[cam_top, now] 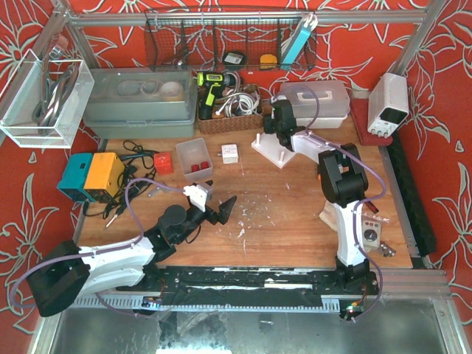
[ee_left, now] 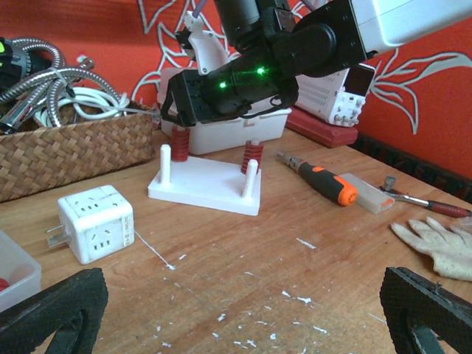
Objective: Install the large spring
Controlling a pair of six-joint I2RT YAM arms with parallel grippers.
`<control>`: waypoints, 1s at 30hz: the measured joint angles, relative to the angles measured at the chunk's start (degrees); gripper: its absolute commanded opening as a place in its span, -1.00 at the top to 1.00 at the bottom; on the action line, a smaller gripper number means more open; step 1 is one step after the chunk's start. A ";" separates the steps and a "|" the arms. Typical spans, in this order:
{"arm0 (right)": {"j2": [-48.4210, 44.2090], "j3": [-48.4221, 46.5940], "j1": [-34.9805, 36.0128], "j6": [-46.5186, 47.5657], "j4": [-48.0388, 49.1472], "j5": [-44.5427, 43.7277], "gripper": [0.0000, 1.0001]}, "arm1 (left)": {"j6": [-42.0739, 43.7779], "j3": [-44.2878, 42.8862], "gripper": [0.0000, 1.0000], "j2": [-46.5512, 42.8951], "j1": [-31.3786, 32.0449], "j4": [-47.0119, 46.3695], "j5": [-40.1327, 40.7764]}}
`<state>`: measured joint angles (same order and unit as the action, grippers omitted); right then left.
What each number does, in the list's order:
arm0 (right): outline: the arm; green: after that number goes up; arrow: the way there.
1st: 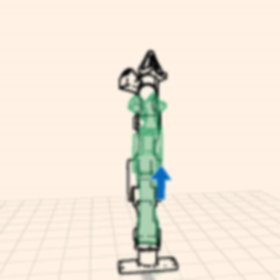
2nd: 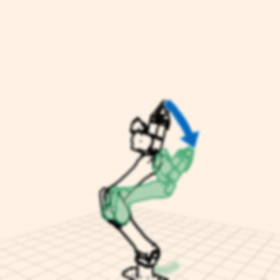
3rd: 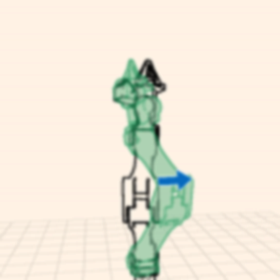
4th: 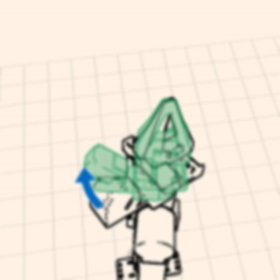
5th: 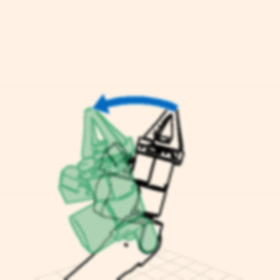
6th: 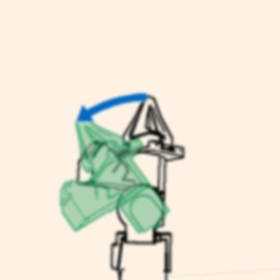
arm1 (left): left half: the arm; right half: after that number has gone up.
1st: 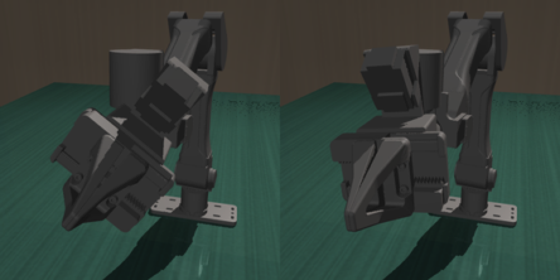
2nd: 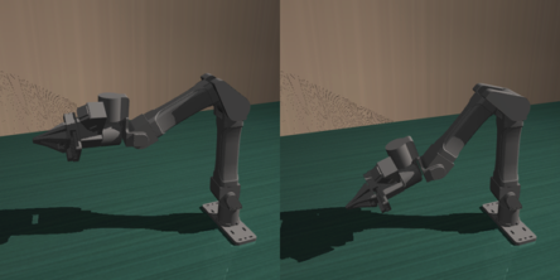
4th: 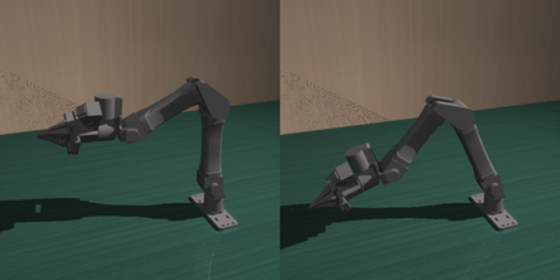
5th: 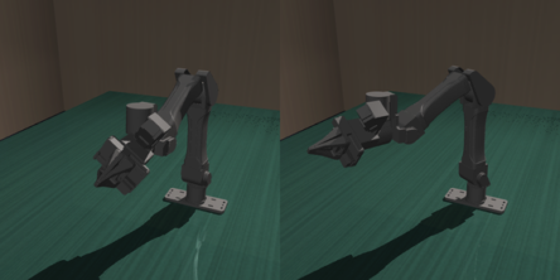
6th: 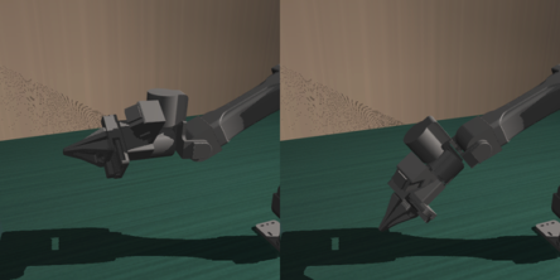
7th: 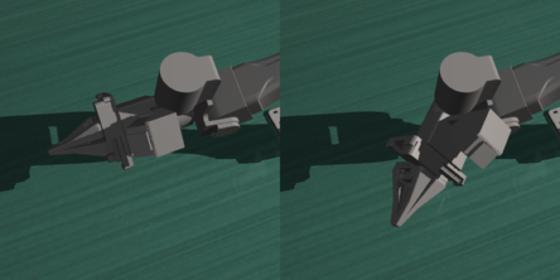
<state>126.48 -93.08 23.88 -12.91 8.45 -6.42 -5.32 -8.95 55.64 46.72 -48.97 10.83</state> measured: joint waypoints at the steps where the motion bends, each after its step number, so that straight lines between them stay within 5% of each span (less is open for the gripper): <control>1: -0.11 -0.13 -0.04 -0.11 -0.39 -0.04 -0.22 | 0.00 0.00 -1.00 0.00 0.00 -0.02 0.02; 14: -16.72 0.79 -0.13 -4.96 -19.43 3.21 -0.81 | -5.22 -3.87 -1.00 2.93 0.00 4.98 11.32; 23: -44.65 21.05 0.81 -6.08 -26.14 9.75 -0.97 | -18.71 -23.10 -0.98 16.87 -0.81 30.08 24.33; 30: -58.55 40.30 4.35 -6.19 -26.71 11.65 -0.97 | -26.21 -36.30 -0.45 23.37 -4.11 48.28 23.32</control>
<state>67.92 -52.77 28.23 -19.09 -18.26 5.23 -31.53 -45.25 79.00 42.61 -0.69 34.15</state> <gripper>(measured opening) 0.986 0.794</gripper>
